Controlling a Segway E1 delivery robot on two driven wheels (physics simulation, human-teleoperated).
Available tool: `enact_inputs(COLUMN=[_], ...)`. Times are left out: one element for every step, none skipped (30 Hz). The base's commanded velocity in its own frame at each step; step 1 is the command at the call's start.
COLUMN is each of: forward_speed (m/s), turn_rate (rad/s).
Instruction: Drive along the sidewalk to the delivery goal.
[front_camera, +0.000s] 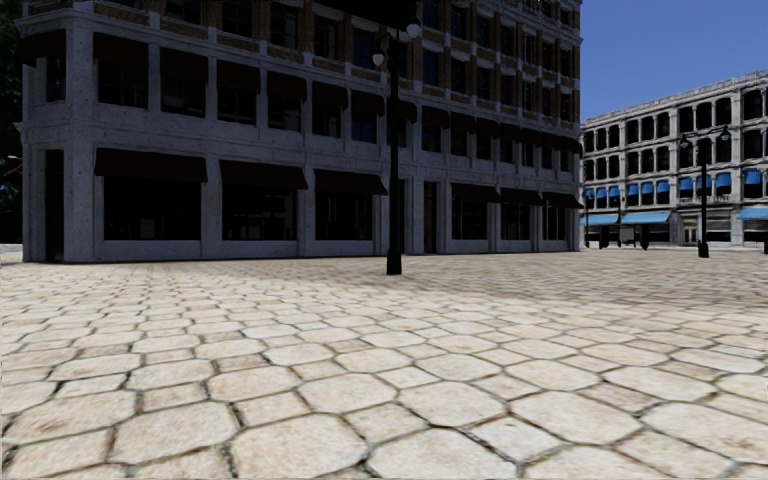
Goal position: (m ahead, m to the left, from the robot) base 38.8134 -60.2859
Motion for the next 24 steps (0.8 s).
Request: enact_inputs(forward_speed=[2.0, 2.0, 2.0, 2.0, 2.0, 2.0, 2.0, 2.0, 2.0, 2.0, 2.0, 2.0, 2.0, 2.0, 2.0, 2.0, 2.0, 2.0, 2.0, 2.0, 2.0, 2.0, 2.0, 2.0], turn_rate=[-0.57, -0.57, -0.57, -0.57, -0.57, -0.57, -0.57, -0.57, -0.57, -0.57, -0.57, -0.57, -0.57, -0.57, -0.57, -0.57, -0.57, -0.57, -0.57, -0.57, -0.57, -0.57, -0.57, -0.57])
